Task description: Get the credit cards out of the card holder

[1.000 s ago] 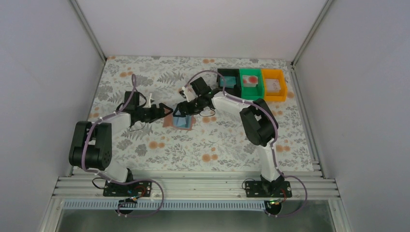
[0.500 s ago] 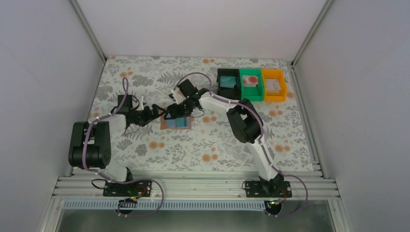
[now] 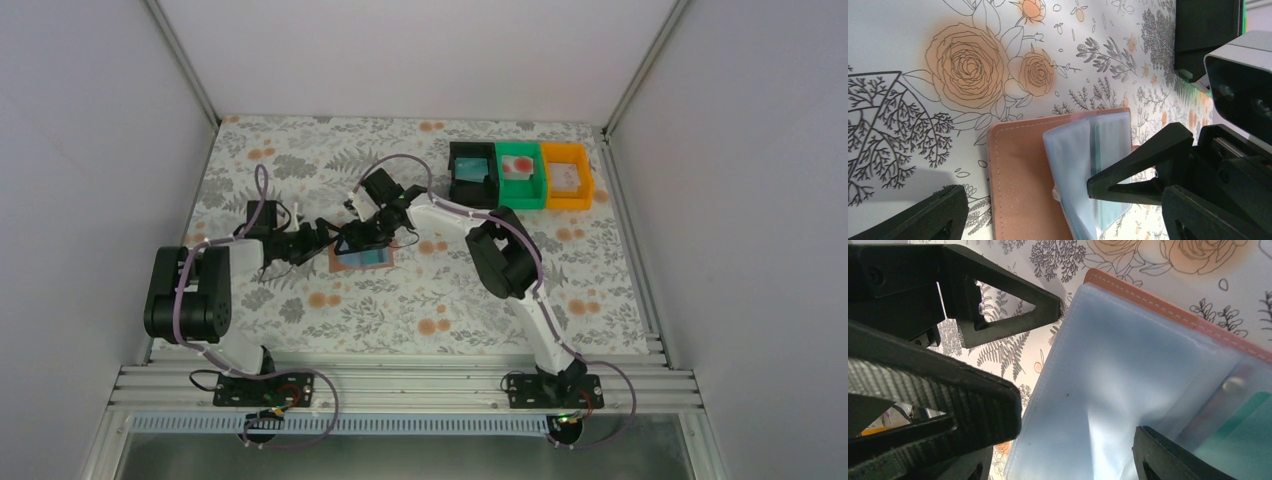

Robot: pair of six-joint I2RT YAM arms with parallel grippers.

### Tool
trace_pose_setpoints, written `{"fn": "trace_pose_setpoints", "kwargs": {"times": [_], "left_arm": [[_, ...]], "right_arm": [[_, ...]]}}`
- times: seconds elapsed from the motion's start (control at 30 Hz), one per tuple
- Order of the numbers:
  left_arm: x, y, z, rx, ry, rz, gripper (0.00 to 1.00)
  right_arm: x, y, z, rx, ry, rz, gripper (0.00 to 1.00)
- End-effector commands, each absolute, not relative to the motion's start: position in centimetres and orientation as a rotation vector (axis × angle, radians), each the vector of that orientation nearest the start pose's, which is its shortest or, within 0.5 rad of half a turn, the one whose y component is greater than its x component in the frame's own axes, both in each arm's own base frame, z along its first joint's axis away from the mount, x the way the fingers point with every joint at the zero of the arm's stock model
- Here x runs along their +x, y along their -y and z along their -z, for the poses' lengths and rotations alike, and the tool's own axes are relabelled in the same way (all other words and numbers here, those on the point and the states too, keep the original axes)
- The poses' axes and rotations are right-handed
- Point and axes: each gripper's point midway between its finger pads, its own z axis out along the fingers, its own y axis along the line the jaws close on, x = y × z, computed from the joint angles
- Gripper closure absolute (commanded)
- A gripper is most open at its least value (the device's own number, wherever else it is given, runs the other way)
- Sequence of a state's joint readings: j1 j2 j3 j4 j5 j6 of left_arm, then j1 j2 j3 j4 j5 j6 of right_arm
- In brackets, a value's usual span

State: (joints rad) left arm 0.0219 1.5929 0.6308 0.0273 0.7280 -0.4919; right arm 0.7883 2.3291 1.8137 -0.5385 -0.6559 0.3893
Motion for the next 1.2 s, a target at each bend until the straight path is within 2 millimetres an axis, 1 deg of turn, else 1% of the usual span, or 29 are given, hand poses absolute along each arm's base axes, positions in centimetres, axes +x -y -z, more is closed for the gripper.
{"fn": "trace_pose_setpoints", "kwargs": {"times": [0.0, 0.17, 0.33, 0.53, 0.7, 0.8, 1.0, 1.17], "left_arm": [[31.6, 12.0, -2.9, -0.361, -2.56, 1.175, 0.05], [31.4, 12.5, -3.0, -0.35, -2.561, 1.199, 0.1], [31.4, 12.7, -3.0, -0.342, -2.562, 1.207, 0.13], [31.4, 12.8, -3.0, -0.334, -2.56, 1.206, 0.16], [31.4, 12.8, -2.9, -0.336, -2.565, 1.203, 0.17], [31.7, 12.7, -2.9, -0.328, -2.57, 1.196, 0.17], [31.8, 12.7, -2.8, -0.333, -2.573, 1.191, 0.17], [31.8, 12.7, -2.8, -0.328, -2.574, 1.187, 0.17]], "right_arm": [[30.8, -47.7, -6.9, -0.818, -2.651, -1.294, 0.28], [30.7, -47.7, -8.0, -0.826, -2.61, -1.319, 0.26], [30.7, -47.8, -8.6, -0.839, -2.592, -1.319, 0.26], [31.1, -47.2, -8.8, -0.834, -2.591, -1.28, 0.26], [31.4, -46.7, -8.8, -0.823, -2.599, -1.258, 0.26], [31.4, -46.6, -9.2, -0.824, -2.589, -1.253, 0.25], [32.1, -46.0, -10.2, -0.822, -2.585, -1.177, 0.26], [33.0, -45.4, -11.9, -0.826, -2.562, -1.066, 0.25]]}}
